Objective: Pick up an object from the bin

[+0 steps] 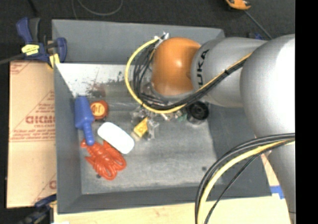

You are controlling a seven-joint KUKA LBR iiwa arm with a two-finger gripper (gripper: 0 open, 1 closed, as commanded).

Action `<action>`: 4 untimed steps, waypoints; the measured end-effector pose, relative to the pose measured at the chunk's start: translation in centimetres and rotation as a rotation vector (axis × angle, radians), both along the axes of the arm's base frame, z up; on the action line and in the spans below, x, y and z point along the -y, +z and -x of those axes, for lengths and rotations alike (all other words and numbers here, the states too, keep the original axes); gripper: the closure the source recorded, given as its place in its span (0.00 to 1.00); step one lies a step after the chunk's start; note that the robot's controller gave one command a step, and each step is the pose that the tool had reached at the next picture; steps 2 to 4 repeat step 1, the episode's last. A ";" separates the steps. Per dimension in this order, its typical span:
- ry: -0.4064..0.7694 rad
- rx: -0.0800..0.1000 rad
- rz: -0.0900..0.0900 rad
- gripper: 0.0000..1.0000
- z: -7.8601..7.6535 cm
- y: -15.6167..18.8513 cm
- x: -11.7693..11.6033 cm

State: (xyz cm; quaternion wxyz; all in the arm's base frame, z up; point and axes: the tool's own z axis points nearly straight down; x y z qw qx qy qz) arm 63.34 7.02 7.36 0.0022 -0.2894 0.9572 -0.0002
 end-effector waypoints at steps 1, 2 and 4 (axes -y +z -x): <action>0.010 -0.002 0.001 1.00 -0.5 20.1 1.5; 0.010 -0.002 0.001 1.00 -0.5 20.1 1.5; 0.010 -0.002 0.001 1.00 -0.5 20.1 1.5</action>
Offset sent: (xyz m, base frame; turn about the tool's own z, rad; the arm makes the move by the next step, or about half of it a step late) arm 0.0000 0.0000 0.0000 0.0000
